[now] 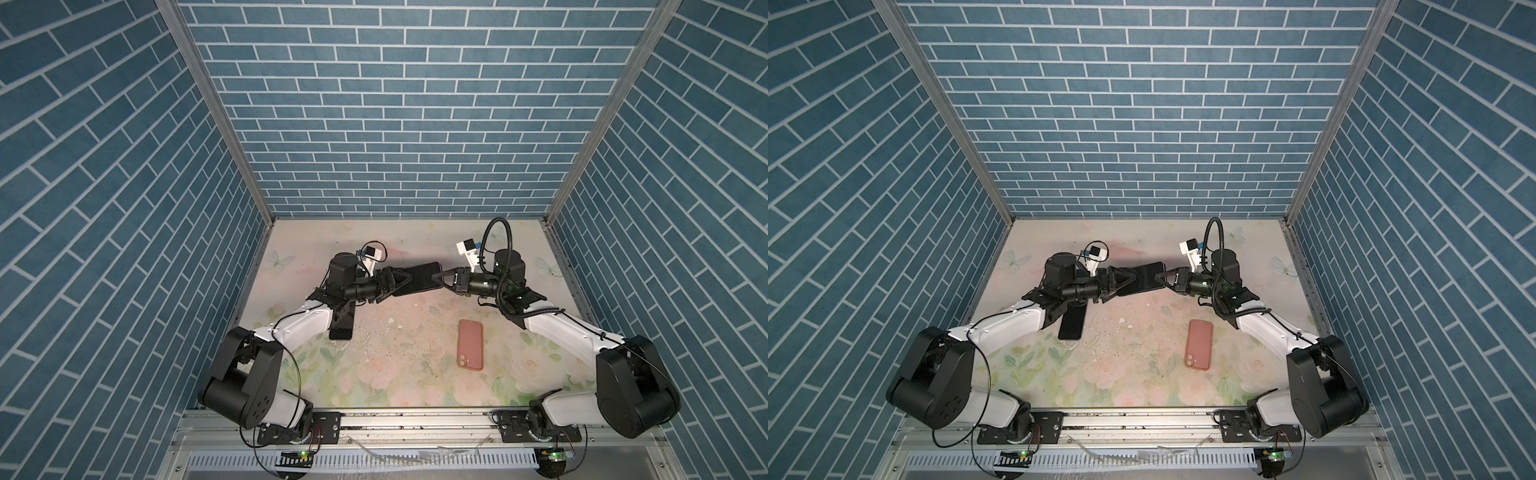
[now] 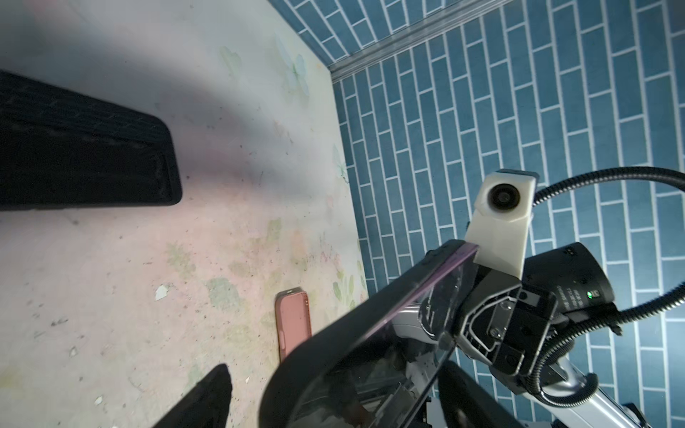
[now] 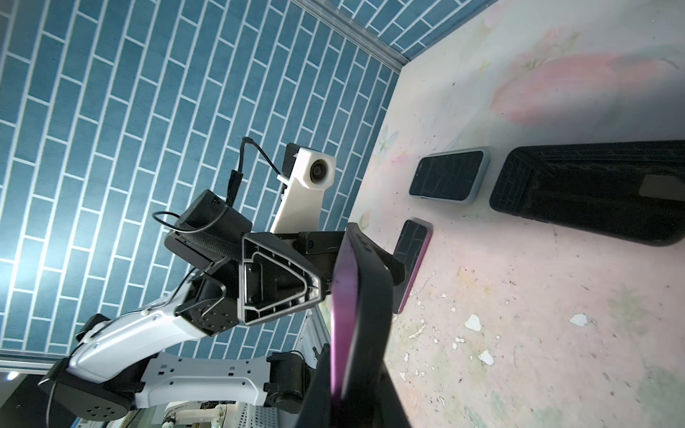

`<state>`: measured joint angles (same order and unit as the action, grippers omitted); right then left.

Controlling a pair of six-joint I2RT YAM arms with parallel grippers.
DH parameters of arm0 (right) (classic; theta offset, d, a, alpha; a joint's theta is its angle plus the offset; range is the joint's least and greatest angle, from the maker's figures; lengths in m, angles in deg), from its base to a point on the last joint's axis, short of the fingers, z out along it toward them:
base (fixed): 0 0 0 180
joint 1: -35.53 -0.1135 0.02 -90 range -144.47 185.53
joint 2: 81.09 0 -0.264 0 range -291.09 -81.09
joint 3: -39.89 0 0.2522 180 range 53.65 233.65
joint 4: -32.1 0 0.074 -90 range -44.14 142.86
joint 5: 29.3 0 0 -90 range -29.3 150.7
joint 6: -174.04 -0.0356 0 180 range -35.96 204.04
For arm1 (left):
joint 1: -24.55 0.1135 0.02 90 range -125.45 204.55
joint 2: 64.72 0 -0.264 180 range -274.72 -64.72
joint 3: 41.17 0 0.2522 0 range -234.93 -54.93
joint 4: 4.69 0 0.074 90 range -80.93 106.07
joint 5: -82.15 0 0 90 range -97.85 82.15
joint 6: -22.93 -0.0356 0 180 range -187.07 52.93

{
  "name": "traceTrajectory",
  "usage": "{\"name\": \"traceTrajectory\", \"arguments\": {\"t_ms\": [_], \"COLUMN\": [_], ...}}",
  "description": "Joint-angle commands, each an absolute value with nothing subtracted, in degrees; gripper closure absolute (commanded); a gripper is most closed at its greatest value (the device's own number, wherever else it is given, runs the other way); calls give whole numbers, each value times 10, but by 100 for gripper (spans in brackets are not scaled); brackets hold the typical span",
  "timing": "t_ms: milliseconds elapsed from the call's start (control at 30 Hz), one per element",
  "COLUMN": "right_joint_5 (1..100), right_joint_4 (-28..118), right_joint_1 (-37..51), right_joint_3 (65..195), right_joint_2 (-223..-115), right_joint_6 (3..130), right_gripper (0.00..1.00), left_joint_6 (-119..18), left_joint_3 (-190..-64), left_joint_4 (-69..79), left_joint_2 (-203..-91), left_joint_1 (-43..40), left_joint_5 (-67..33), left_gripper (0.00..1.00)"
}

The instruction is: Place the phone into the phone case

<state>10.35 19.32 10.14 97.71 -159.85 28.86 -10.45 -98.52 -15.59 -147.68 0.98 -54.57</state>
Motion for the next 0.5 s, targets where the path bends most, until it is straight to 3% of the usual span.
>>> {"name": "traceTrajectory", "arguments": {"t_ms": [0, 200, 333, 467], "right_joint_5": [85, 99, 104, 108], "right_joint_4": [60, 6, 8, 6], "right_joint_1": [100, 100, 100, 100], "right_joint_3": [966, 955, 952, 951], "right_joint_2": [-1590, -1604, -1608, -1610], "right_joint_6": [209, 171, 170, 166], "right_gripper": [100, 100, 100, 100], "left_joint_6": [-44, 58, 113, 162], "left_joint_3": [-966, -931, -925, -920], "left_joint_4": [-310, -489, -589, -667], "left_joint_2": [-1478, -1484, -1503, -1529], "left_joint_1": [12, 12, 11, 12], "left_joint_5": [-581, -575, -573, -567], "left_gripper": [15, 26, 41, 64]}}
